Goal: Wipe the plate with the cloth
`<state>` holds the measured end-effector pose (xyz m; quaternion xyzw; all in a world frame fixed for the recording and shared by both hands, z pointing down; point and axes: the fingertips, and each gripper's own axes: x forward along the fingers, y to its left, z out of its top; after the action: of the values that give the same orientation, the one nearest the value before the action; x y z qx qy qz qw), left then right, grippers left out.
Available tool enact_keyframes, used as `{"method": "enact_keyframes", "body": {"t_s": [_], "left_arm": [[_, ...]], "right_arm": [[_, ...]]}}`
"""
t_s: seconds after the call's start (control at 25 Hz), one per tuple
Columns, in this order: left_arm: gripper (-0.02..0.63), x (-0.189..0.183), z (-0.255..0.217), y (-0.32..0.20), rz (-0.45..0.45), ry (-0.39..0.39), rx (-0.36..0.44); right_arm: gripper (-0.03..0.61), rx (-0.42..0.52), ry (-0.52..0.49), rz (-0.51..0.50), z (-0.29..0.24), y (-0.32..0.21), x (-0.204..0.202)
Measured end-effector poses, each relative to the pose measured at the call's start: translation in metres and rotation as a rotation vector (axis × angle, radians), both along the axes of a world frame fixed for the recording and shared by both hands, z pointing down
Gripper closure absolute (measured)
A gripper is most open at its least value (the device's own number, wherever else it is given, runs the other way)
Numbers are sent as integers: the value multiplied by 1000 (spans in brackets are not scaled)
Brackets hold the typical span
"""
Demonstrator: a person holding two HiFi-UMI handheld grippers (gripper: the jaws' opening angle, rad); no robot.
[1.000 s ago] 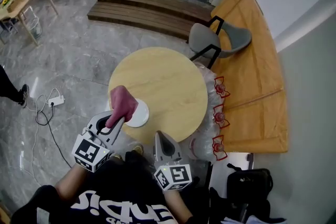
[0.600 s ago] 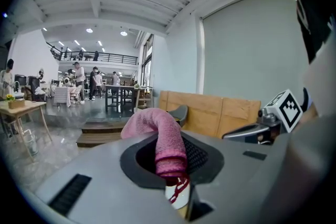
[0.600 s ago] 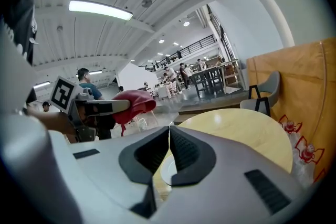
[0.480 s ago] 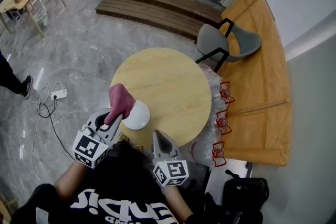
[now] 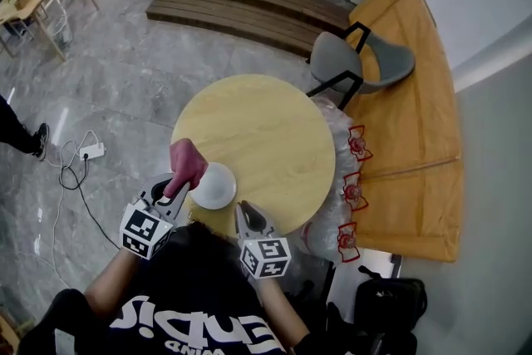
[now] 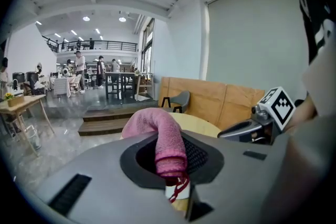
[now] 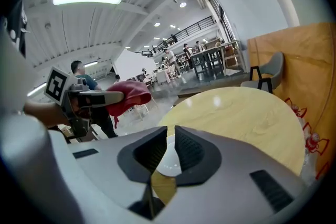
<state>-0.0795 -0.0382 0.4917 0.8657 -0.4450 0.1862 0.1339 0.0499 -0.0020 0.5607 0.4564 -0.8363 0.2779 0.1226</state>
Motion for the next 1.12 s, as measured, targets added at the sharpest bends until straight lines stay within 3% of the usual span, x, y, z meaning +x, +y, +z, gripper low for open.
{"method": "enact_keyframes", "body": {"t_s": [0.08,0.16,0.6,0.76,1.12], "left_arm": [[561,-6,13,-3,-4,-11,-14],[561,-10,25,-8,-1,-10,-15],[561,-23,80,-20,55,-81,-113],[561,-23,89,-23,60,-73,-133],[561,-28,117,-21,85,-98,-191]], "right_arm": [[533,-44,-5,-24,14,-3,-6],[469,-84,-1,-45,27,-8,-11],[466,-293,144,-106,120,-18,-17],[466,-329,206,-99,142,-23,-10],[466,-387,229,-114,172,-27,-13]]}}
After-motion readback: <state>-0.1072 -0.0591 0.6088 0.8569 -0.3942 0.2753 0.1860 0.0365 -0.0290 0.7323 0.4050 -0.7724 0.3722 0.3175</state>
